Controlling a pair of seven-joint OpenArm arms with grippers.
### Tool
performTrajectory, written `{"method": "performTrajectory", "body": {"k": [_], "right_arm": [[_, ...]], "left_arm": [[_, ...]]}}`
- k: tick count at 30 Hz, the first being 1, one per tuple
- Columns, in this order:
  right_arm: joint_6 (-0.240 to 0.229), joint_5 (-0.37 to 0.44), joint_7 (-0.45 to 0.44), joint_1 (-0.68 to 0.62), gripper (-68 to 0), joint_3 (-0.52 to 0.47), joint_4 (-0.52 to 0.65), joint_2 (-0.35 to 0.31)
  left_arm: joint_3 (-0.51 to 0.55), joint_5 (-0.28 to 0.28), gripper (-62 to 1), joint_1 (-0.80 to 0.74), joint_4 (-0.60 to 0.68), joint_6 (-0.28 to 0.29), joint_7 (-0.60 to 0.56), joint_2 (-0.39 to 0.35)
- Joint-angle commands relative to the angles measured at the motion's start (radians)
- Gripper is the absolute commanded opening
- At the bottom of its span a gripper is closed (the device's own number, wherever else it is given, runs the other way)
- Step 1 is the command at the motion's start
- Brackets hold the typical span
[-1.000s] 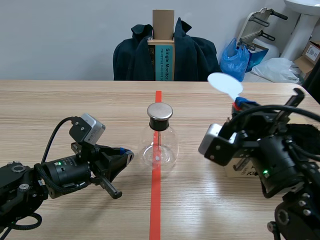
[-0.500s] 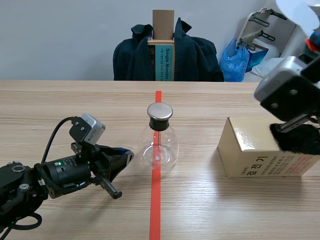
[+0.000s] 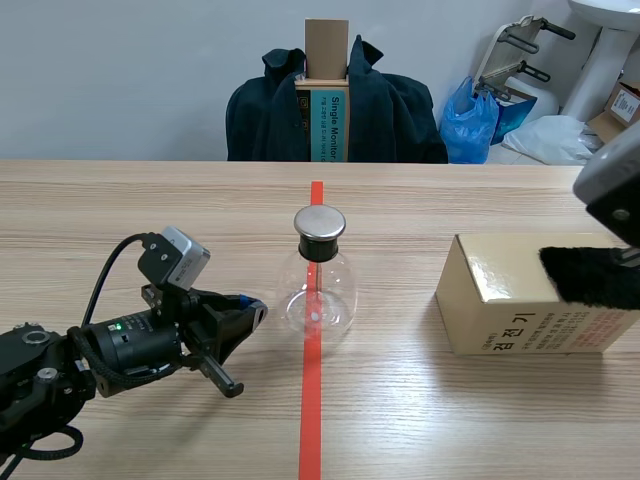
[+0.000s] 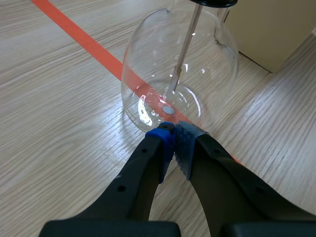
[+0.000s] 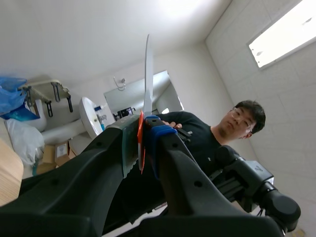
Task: Do the electroscope experiment.
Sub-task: 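Move the plate toward and away from the electroscope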
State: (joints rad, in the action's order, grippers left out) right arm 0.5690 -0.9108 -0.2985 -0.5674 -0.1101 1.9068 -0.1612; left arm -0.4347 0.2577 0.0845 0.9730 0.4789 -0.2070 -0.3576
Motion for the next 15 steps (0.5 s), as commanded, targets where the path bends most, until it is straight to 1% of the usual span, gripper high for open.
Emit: {"method": "performTrajectory", "body": {"k": [1, 4, 7, 10, 13, 15], "right_arm": [[0.015, 0.006, 0.005, -0.027, -66.7, -0.025, 0.015, -0.016], [0.014, 0.007, 0.005, -0.068, -66.7, -0.063, 0.01, -0.016], [0.014, 0.007, 0.004, -0.084, -66.6, -0.096, -0.024, -0.016], [0.014, 0.006, -0.011, -0.077, -66.6, -0.116, -0.099, -0.016], [0.015, 0.0, -0.04, -0.058, -66.6, -0.128, -0.19, -0.016], [0.035, -0.002, -0.069, -0.043, -66.6, -0.134, -0.25, -0.016]], "left_arm": [[0.033, 0.008, -58.2, -0.029, 0.071, 0.005, -0.014, -0.029], [0.077, 0.011, -58.2, -0.111, 0.188, 0.006, -0.014, -0.076], [0.136, 0.011, -58.2, -0.223, 0.331, 0.006, -0.014, -0.126], [0.211, 0.011, -58.2, -0.354, 0.48, 0.006, -0.014, -0.168], [0.298, 0.019, -58.2, -0.496, 0.621, 0.006, -0.014, -0.193], [0.355, 0.019, -58.2, -0.578, 0.698, 0.006, -0.014, -0.194]]}}
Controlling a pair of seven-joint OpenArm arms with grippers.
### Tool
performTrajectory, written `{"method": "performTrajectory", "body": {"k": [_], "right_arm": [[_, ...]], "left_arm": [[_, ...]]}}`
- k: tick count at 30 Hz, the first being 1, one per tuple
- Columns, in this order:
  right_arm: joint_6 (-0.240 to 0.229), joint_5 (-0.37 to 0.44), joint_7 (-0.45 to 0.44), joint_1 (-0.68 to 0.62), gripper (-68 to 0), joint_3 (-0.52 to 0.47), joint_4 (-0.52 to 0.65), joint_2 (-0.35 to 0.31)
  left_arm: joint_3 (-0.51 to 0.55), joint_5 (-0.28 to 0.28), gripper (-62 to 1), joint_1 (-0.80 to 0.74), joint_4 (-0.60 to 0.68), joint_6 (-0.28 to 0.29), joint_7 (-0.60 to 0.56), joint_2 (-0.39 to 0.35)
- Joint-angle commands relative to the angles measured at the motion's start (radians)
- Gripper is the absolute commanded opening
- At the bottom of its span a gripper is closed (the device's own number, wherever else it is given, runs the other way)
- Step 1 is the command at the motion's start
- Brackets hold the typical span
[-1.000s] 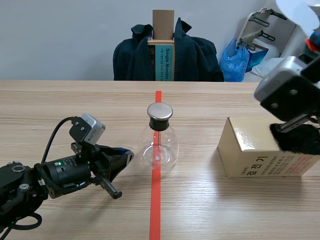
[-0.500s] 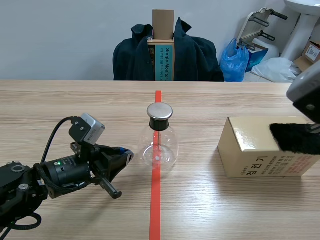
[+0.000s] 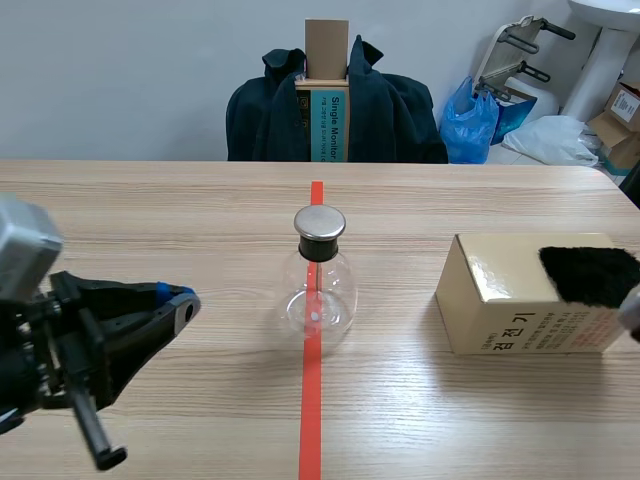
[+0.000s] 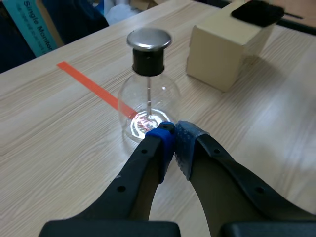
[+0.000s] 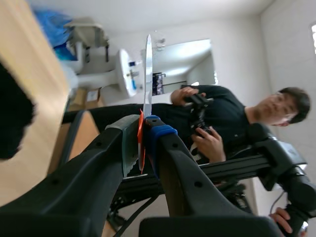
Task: Do the electroscope experiment.
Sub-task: 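Move the plate toward and away from the electroscope, then rub the plate on the fur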
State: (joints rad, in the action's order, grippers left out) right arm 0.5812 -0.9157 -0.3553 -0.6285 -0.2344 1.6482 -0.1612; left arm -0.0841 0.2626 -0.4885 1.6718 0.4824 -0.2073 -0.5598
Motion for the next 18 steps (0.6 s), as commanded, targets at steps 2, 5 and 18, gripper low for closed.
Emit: {"method": "performTrajectory", "body": {"k": [2, 5, 18], "right_arm": [[0.038, 0.003, -0.039, 0.037, -66.6, -0.01, -0.045, -0.017], [0.04, 0.002, -0.087, 0.074, -66.6, -0.01, -0.124, -0.019], [0.005, -0.11, -0.14, 0.183, -66.7, -0.009, -0.383, -0.027]], "left_arm": [[0.048, 0.014, -58.2, -0.066, 0.058, 0.002, -0.014, 0.008], [0.084, 0.013, -58.2, -0.111, 0.107, 0.003, -0.013, 0.008], [0.087, 0.001, 1.4, -0.112, 0.11, 0.001, -0.014, 0.032]]}}
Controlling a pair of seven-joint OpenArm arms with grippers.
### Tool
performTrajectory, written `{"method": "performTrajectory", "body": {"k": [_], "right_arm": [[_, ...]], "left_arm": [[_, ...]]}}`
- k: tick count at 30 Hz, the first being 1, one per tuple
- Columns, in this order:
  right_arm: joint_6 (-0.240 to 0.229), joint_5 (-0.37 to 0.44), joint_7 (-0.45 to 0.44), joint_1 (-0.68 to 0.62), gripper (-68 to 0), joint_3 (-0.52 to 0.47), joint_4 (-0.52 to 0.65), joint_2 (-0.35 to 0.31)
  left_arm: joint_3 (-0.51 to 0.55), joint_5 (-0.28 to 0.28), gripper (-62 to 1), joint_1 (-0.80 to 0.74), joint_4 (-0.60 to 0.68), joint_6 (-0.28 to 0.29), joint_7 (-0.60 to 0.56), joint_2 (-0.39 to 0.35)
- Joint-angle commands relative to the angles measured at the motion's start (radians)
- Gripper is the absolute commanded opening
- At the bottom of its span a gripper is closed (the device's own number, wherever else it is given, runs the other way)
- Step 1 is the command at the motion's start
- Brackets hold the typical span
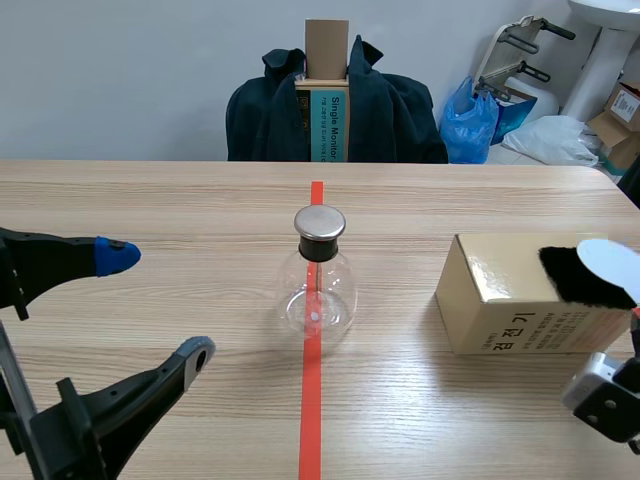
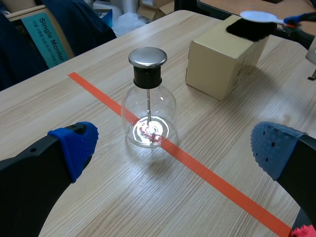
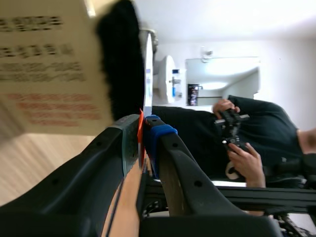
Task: Do the electroscope experiment.
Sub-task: 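Rub the plate on the fur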
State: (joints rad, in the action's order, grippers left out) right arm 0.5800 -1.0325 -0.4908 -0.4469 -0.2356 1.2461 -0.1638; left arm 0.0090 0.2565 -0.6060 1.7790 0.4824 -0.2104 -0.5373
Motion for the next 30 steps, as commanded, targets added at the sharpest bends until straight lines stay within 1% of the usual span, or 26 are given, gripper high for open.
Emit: {"method": "performTrajectory", "body": {"k": [1, 3, 6, 11, 16, 19, 21, 28, 30], "right_arm": [[-0.006, 0.006, -0.013, 0.001, -66.7, -0.008, 0.009, -0.027], [-0.035, -0.005, -0.022, 0.001, -66.7, -0.007, -0.006, -0.03], [-0.058, -0.015, -0.021, 0.001, -66.7, -0.007, -0.021, -0.03], [-0.057, -0.015, -0.019, -0.029, -66.7, -0.008, -0.023, -0.03], [-0.056, -0.014, 0.006, -0.063, -66.7, -0.008, -0.023, -0.031], [-0.056, -0.011, 0.013, -0.072, -66.7, -0.008, -0.023, -0.034], [-0.056, -0.011, 0.011, -0.071, -66.7, -0.008, -0.023, -0.033], [-0.057, -0.013, -0.159, -0.066, -66.7, -0.007, -0.021, -0.032], [-0.057, -0.016, -0.166, -0.066, -66.7, -0.006, -0.021, -0.032]], "left_arm": [[-0.006, 0.007, 1.4, 0.005, 0.003, 0.002, -0.01, 0.01], [-0.006, 0.007, 1.4, 0.005, 0.003, 0.002, -0.01, 0.01], [-0.006, 0.007, 1.4, 0.005, 0.003, 0.002, -0.01, 0.01], [-0.006, 0.007, 1.4, 0.005, 0.003, 0.002, -0.01, 0.01], [-0.006, 0.007, 1.4, 0.005, 0.003, 0.002, -0.01, 0.01], [-0.006, -0.013, 1.4, 0.005, 0.003, 0.002, -0.01, 0.01], [-0.006, -0.015, 1.4, 0.005, 0.003, 0.002, -0.01, 0.01], [-0.006, -0.015, 1.4, 0.005, 0.003, 0.002, -0.01, 0.01], [-0.006, -0.015, 1.4, 0.005, 0.003, 0.002, -0.01, 0.01]]}}
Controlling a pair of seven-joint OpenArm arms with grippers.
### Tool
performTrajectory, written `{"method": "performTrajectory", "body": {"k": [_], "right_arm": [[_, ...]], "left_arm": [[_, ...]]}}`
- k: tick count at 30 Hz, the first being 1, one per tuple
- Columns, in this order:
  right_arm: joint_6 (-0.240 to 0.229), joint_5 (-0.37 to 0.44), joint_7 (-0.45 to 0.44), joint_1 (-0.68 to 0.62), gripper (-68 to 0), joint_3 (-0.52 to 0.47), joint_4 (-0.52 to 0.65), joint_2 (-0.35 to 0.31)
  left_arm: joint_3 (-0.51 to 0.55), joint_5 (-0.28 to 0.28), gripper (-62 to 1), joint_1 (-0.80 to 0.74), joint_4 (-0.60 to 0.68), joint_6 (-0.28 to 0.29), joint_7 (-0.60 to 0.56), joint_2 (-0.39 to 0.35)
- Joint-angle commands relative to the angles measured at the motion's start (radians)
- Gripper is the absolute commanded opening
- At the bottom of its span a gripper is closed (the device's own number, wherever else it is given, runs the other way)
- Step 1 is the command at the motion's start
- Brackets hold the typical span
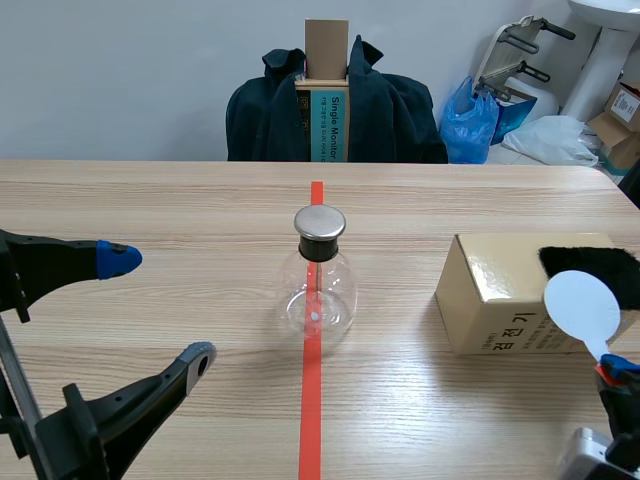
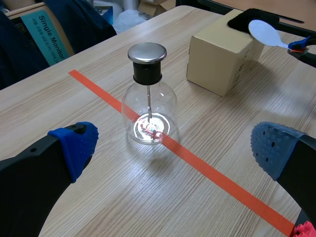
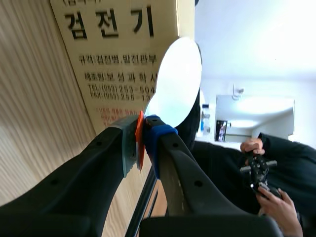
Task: Do the electroscope experiment.
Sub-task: 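Rub the plate on the fur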
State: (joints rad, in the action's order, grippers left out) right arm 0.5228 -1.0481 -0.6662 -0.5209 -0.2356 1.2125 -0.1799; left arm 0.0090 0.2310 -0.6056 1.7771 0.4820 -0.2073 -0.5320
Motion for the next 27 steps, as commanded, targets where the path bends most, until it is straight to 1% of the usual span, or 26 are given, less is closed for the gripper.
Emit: {"method": "performTrajectory", "body": {"k": [1, 3, 4, 5, 6, 8, 9, 10, 11, 14, 15, 16, 17, 19, 20, 21, 22, 24, 25, 26, 27], "right_arm": [[0.001, 0.0, 0.039, 0.008, -66.7, -0.006, 0.012, -0.016], [0.006, 0.0, 0.132, 0.008, -66.7, -0.012, 0.012, -0.017], [0.006, 0.0, 0.156, 0.008, -66.7, -0.018, 0.012, -0.017], [0.005, -0.001, 0.153, 0.008, -66.7, -0.023, 0.012, -0.021], [0.003, -0.005, 0.128, 0.009, -66.7, -0.022, 0.012, -0.029], [0.003, -0.01, 0.034, 0.019, -66.7, -0.013, 0.013, -0.042], [0.003, -0.019, 0.008, 0.026, -66.7, -0.009, 0.014, -0.045], [0.003, -0.023, 0.006, 0.035, -66.7, -0.005, 0.015, -0.045], [0.003, -0.023, 0.038, 0.04, -66.7, -0.005, 0.015, -0.044], [0.003, -0.023, 0.172, 0.041, -66.7, -0.01, 0.015, -0.045], [-0.001, -0.023, 0.187, 0.041, -66.7, -0.01, 0.015, -0.045], [-0.001, -0.023, 0.183, 0.041, -66.7, -0.01, 0.015, -0.045], [-0.001, -0.028, 0.153, 0.041, -66.7, -0.01, 0.015, -0.045], [-0.001, -0.043, 0.064, 0.042, -66.7, 0.002, 0.015, -0.044], [0.0, -0.048, 0.04, 0.043, -66.7, 0.013, 0.015, -0.044], [0.0, -0.048, 0.047, 0.042, -66.7, 0.023, 0.015, -0.043], [0.0, -0.047, 0.09, 0.041, -66.7, 0.027, 0.015, -0.041], [0.0, -0.045, 0.22, 0.033, -66.7, 0.026, 0.015, -0.036], [-0.001, -0.045, 0.27, 0.027, -66.7, 0.025, 0.015, -0.036], [-0.001, -0.047, 0.275, 0.024, -66.7, 0.025, 0.015, -0.039], [-0.002, -0.049, 0.245, 0.024, -66.7, 0.026, 0.015, -0.046]], "left_arm": [[-0.006, 0.011, 1.4, 0.005, 0.005, 0.002, -0.013, 0.005], [-0.006, 0.011, 1.4, 0.005, 0.005, 0.002, -0.013, 0.005], [-0.006, 0.011, 1.4, 0.005, 0.005, 0.002, -0.013, 0.005], [-0.006, 0.011, 1.4, 0.005, 0.005, 0.002, -0.013, 0.005], [-0.006, 0.011, 1.4, 0.005, 0.005, 0.002, -0.013, 0.005], [-0.006, 0.011, 1.4, 0.005, 0.005, 0.002, -0.013, 0.005], [-0.006, 0.011, 1.4, 0.005, 0.005, 0.002, -0.013, 0.005], [-0.006, 0.011, 1.4, 0.005, 0.005, 0.002, -0.013, 0.005], [-0.006, 0.011, 1.4, 0.005, 0.005, 0.002, -0.013, 0.005], [-0.006, 0.011, 1.4, 0.005, 0.005, 0.002, -0.013, 0.005], [-0.006, 0.011, 1.4, 0.005, 0.005, 0.002, -0.013, 0.005], [-0.006, 0.011, 1.4, 0.005, 0.005, 0.002, -0.013, 0.005], [-0.006, 0.011, 1.4, 0.005, 0.005, 0.002, -0.013, 0.005], [-0.006, 0.011, 1.4, 0.005, 0.005, 0.002, -0.013, 0.005], [-0.006, 0.011, 1.4, 0.005, 0.005, 0.002, -0.013, 0.005], [-0.006, 0.011, 1.4, 0.005, 0.005, 0.002, -0.013, 0.005], [-0.006, 0.011, 1.4, 0.005, 0.005, 0.002, -0.013, 0.005], [-0.006, 0.011, 1.4, 0.005, 0.005, 0.002, -0.013, 0.005], [-0.006, 0.011, 1.4, 0.005, 0.005, 0.002, -0.013, 0.005], [-0.006, 0.011, 1.4, 0.005, 0.005, 0.002, -0.013, 0.005], [-0.006, 0.011, 1.4, 0.005, 0.005, 0.002, -0.013, 0.005]]}}
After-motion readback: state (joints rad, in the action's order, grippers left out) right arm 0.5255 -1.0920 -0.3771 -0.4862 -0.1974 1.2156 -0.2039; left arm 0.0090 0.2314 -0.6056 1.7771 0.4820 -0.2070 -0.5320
